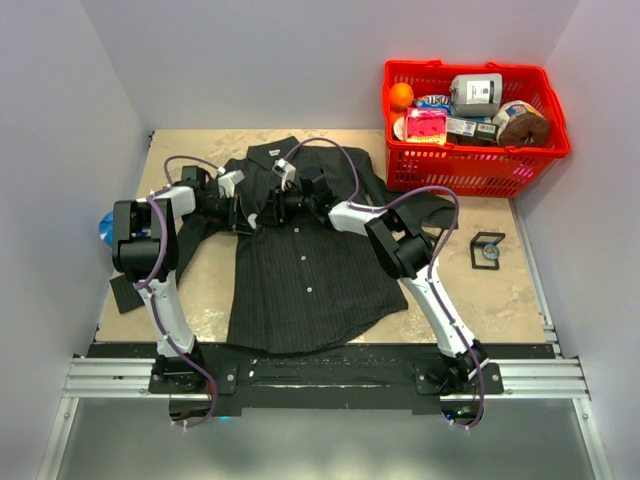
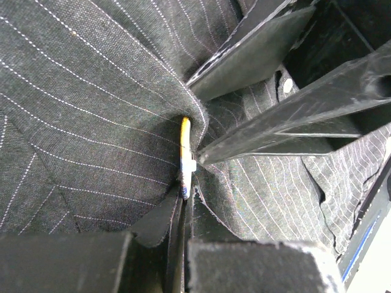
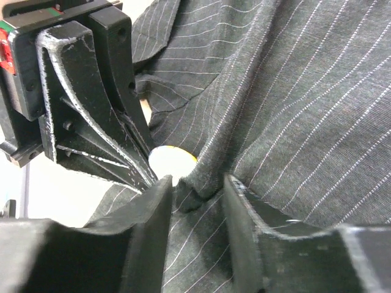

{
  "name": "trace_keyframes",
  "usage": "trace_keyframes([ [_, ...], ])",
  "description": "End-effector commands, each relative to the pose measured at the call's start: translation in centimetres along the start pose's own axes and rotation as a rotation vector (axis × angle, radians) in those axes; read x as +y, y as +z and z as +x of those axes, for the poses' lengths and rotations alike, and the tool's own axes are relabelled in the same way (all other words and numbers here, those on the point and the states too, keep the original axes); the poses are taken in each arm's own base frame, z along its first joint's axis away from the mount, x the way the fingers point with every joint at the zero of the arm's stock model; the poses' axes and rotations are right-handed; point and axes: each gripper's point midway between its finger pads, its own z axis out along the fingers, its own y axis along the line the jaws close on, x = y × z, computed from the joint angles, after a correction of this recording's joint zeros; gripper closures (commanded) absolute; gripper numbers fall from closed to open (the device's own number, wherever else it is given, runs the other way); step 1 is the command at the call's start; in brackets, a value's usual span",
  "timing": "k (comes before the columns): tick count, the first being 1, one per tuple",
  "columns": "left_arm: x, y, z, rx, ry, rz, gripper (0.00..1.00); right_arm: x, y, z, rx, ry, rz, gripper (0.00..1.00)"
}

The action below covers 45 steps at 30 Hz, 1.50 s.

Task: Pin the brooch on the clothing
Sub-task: Close the brooch on the flattened clothing, then move the brooch box to the center of the board.

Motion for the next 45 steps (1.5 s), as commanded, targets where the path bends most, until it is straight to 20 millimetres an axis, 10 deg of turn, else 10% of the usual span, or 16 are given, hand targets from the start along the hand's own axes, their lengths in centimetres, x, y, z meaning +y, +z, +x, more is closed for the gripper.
trace_keyframes([
  [1,1.7,-1.1,-0.9,-0.023,0.037,-0.117,1.00,1.0,-1.4,-3.6,-0.068,-0.063,0.034,0.52],
  [19,-2.7,-8.9,-6.1,-0.280,0.184,-0.299,0.35,6.1,-10.5,-7.5,-0.104,-0.230,0.236,0.27],
  [35,-9.8,-18.4,-8.8,-0.686,0.267,-0.442,0.16,1.4,-32.3,-6.9,-0.115,-0.115,0.945,0.25],
  [45,-8.5,-15.4,-8.1,-0.619,0.171,-0.362,0.11,-4.8,-45.2,-6.1,-0.326,0.153,1.160,0.26],
])
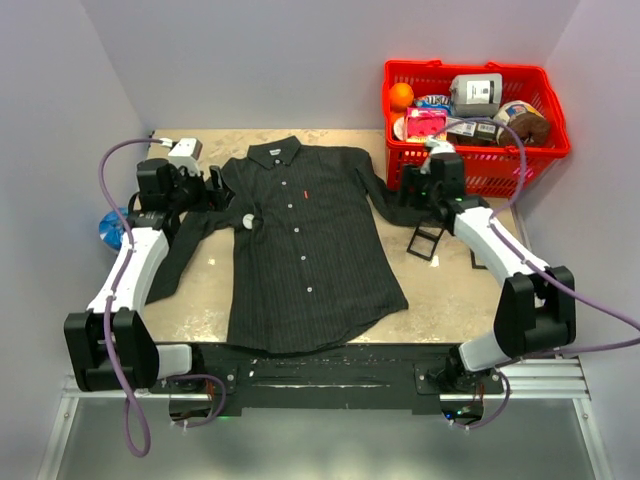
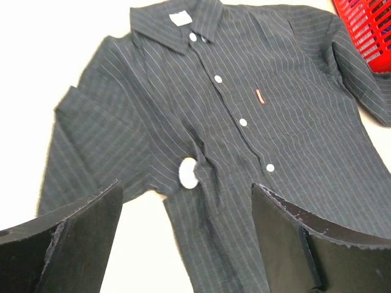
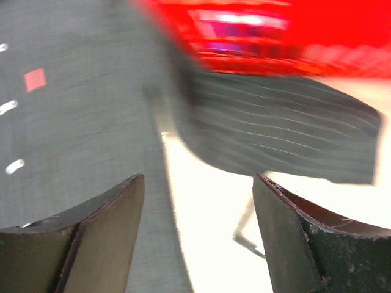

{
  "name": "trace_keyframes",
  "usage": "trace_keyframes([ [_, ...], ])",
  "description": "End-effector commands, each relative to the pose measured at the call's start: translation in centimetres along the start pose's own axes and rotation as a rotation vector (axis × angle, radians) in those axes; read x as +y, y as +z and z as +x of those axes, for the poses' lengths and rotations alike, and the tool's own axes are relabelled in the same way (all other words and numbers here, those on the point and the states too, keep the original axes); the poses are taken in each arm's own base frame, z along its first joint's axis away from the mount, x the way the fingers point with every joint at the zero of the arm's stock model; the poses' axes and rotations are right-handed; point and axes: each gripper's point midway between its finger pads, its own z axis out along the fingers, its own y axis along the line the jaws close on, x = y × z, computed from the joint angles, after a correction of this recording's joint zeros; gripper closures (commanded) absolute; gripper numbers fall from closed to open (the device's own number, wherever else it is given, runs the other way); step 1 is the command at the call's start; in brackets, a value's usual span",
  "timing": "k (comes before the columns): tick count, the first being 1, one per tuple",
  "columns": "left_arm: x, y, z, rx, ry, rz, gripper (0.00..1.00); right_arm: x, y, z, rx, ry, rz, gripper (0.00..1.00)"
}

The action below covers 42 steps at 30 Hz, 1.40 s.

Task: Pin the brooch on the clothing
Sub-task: Move the brooch box to the center of the board.

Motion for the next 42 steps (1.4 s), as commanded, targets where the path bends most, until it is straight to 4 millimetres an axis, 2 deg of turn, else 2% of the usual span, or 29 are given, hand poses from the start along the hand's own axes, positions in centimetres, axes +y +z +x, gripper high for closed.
trace_keyframes([
  [1,-1.0,1.1,0.2,-0.005,-0.054,0.070,0.11,-6.5,-1.9,-2.0,-0.099,0.161,0.132,0.26],
  [2,-1.1,1.2,0.5,-0.002,-0.055,0.073,0.11,-9.0,-2.3,-2.2,-0.123,0.195,0.196,0.26],
  [3,-1.1,1.2,0.4,-0.003,-0.056,0.073,0.11,-10.3,-2.5,-1.4,-0.123,0.228,0.233,0.26],
  [4,-1.1,1.1,0.3,-0.006,-0.052,0.075,0.11,-11.1,-3.0,-1.5,-0.141,0.248,0.258,0.26],
  [5,-1.2,1.0,0.2,-0.010,-0.050,0.075,0.11,-13.4,-3.5,-1.2,-0.151,0.287,0.317,0.27],
  [6,-1.3,0.9,0.2,-0.013,-0.048,0.079,0.11,-14.0,-3.6,-0.4,-0.144,0.313,0.335,0.27],
  [8,-1.7,0.7,0.0,-0.019,-0.053,0.095,0.11,-15.0,-4.4,-0.4,-0.177,0.327,0.371,0.27],
  [12,-2.8,0.0,-0.9,-0.048,-0.046,0.132,0.11,-18.4,-5.0,2.7,-0.157,0.353,0.534,0.27],
  [15,-3.0,-0.2,-1.1,-0.046,-0.040,0.128,0.11,-20.1,-5.2,4.6,-0.130,0.388,0.579,0.27],
  [20,-3.6,-0.3,-1.2,-0.043,-0.033,0.147,0.11,-23.6,-5.4,6.3,-0.139,0.488,0.640,0.28],
  [21,-3.7,-0.3,-1.2,-0.043,-0.030,0.151,0.11,-23.8,-5.1,7.1,-0.128,0.510,0.635,0.28],
  [24,-3.9,-0.4,-1.3,-0.042,-0.026,0.153,0.11,-24.6,-4.0,7.8,-0.132,0.543,0.613,0.28],
  [28,-3.7,-0.5,-1.3,-0.040,-0.018,0.144,0.11,-25.9,-3.0,8.0,-0.116,0.510,0.641,0.29],
  [30,-3.6,-0.4,-1.1,-0.033,-0.019,0.142,0.11,-26.3,-2.8,7.9,-0.108,0.488,0.651,0.29],
  [33,-3.6,-0.3,-1.0,-0.028,-0.019,0.140,0.11,-26.9,-2.9,8.7,-0.086,0.489,0.680,0.31],
  [34,-3.5,-0.2,-1.0,-0.026,-0.019,0.140,0.11,-26.8,-3.2,7.7,-0.135,0.485,0.666,0.31],
  [36,-3.6,-0.1,-0.8,-0.019,-0.024,0.145,0.11,-25.7,-3.2,7.0,-0.165,0.467,0.596,0.30],
  [38,-3.7,0.1,-0.7,-0.013,-0.028,0.156,0.11,-25.1,-3.6,5.4,-0.207,0.446,0.553,0.30],
  [42,-4.0,0.0,-0.7,-0.012,-0.034,0.173,0.11,-25.6,-5.1,4.0,-0.232,0.452,0.599,0.29],
])
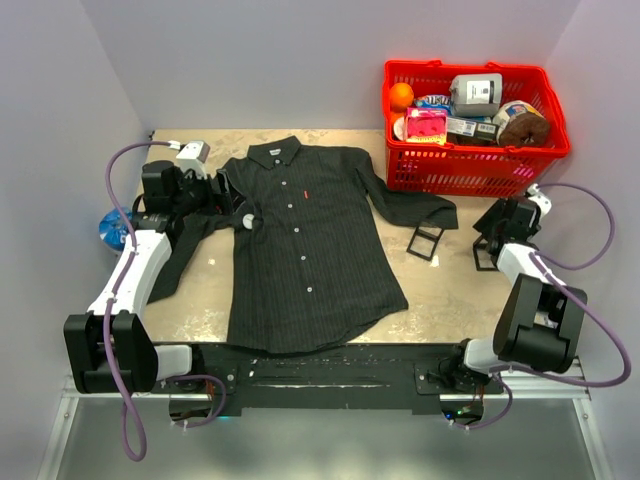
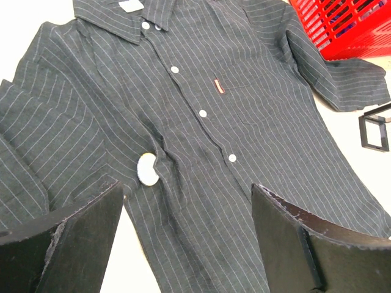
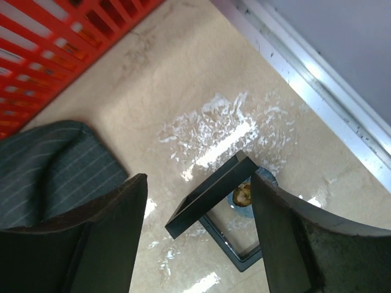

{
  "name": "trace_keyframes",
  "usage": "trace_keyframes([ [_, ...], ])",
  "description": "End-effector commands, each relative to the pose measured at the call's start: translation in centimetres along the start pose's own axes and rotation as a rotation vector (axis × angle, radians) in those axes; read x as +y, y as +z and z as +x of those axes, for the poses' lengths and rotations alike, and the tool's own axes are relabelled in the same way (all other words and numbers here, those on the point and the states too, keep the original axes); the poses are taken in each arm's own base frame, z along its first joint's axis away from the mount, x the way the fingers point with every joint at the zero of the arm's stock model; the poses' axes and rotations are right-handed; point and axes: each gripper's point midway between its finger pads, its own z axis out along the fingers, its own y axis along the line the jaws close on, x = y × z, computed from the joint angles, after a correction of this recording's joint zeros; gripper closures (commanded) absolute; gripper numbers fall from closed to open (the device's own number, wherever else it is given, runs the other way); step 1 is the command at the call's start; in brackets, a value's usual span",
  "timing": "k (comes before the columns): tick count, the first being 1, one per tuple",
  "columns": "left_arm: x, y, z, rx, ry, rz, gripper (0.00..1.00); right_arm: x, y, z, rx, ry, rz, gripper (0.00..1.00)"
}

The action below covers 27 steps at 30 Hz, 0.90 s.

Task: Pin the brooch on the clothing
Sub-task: Move the brooch box to the center of the board.

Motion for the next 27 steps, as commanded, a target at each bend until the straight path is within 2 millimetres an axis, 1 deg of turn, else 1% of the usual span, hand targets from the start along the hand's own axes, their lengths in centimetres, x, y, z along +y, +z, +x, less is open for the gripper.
trace_keyframes([
  [1,-1.0,-0.3,-1.8,-0.045,0.030,0.036,0.11,0.7,-1.4,-4.1,-0.110,0.006,-0.020,0.29],
  [3,-1.0,-0.4,-2.0,-0.049,0.032,0.035,0.11,0.4,-1.6,-4.0,-0.104,0.020,-0.004,0.30],
  [5,-1.1,-0.5,-2.0,-0.051,0.033,0.039,0.11,0.0,-1.4,-3.3,-0.085,0.041,0.019,0.30],
  [8,-1.3,-0.6,-2.1,-0.058,0.038,0.041,0.11,-0.1,-1.3,-2.3,-0.054,0.089,0.030,0.32],
  [13,-1.3,-0.7,-2.2,-0.062,0.040,0.040,0.11,0.2,-1.3,-1.8,-0.050,0.161,0.015,0.32],
  [15,-1.3,-0.8,-2.3,-0.065,0.043,0.037,0.11,0.7,-1.0,-1.5,-0.040,0.177,-0.006,0.33],
  [16,-1.4,-0.9,-2.3,-0.068,0.045,0.036,0.11,0.7,-0.7,-1.1,-0.025,0.183,-0.006,0.34],
  [21,-1.3,-0.9,-2.4,-0.070,0.050,0.029,0.11,1.4,-0.1,-0.6,-0.010,0.241,-0.030,0.40],
  [27,-1.4,-1.0,-2.6,-0.075,0.055,0.027,0.11,1.5,0.4,0.1,0.008,0.272,-0.033,0.48],
])
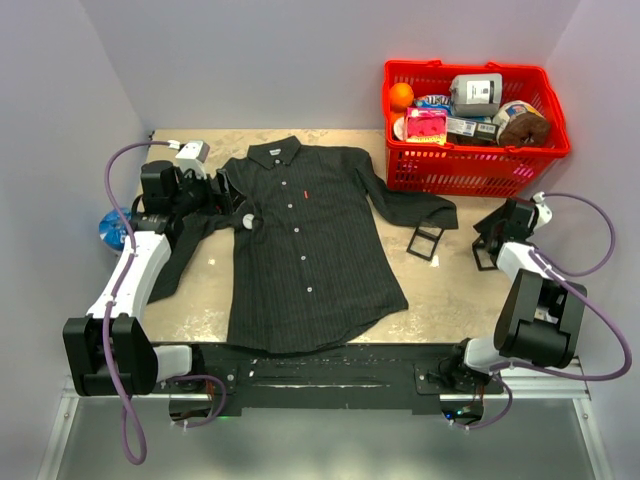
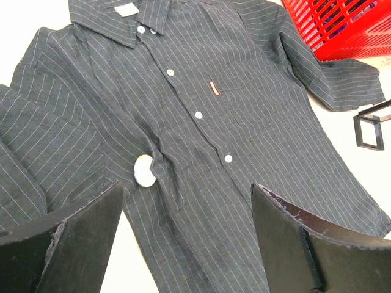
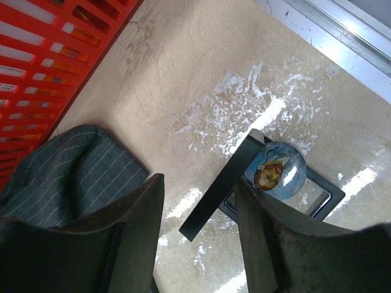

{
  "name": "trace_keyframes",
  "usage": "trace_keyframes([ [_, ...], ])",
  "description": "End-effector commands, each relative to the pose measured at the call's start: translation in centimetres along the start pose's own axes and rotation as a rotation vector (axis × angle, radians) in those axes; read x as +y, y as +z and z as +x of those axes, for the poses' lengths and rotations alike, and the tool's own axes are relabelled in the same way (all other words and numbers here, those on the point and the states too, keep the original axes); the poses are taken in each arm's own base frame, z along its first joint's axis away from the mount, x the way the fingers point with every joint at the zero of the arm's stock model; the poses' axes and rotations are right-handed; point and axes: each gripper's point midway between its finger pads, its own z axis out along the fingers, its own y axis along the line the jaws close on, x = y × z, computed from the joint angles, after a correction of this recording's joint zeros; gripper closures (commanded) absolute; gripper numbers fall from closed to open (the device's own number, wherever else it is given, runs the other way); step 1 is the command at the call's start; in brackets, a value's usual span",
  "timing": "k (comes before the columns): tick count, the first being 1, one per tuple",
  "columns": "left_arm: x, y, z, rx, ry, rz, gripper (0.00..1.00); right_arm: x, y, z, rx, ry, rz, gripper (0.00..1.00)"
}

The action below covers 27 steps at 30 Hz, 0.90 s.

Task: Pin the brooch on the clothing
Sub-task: Move the brooch box to the center of the board.

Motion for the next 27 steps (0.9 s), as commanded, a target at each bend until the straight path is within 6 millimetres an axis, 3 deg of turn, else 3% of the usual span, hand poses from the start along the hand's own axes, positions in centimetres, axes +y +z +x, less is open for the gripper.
trace_keyframes([
  [1,-0.9,-0.7,-2.2,-0.063,0.047,0.015,0.11,0.7,0.3,-0.5,-0.028,0.071,-0.030,0.51],
  [8,-0.9,-0.7,-2.2,-0.064,0.048,0.015,0.11,1.0,0.5,-0.1,-0.024,0.116,-0.050,0.62],
  [17,-0.9,-0.7,-2.2,-0.064,0.049,0.015,0.11,2.3,1.0,0.0,-0.018,0.207,-0.103,0.69],
  [27,-0.9,-0.7,-2.2,-0.066,0.052,0.016,0.11,3.9,1.5,-1.1,-0.051,0.286,-0.151,0.74],
])
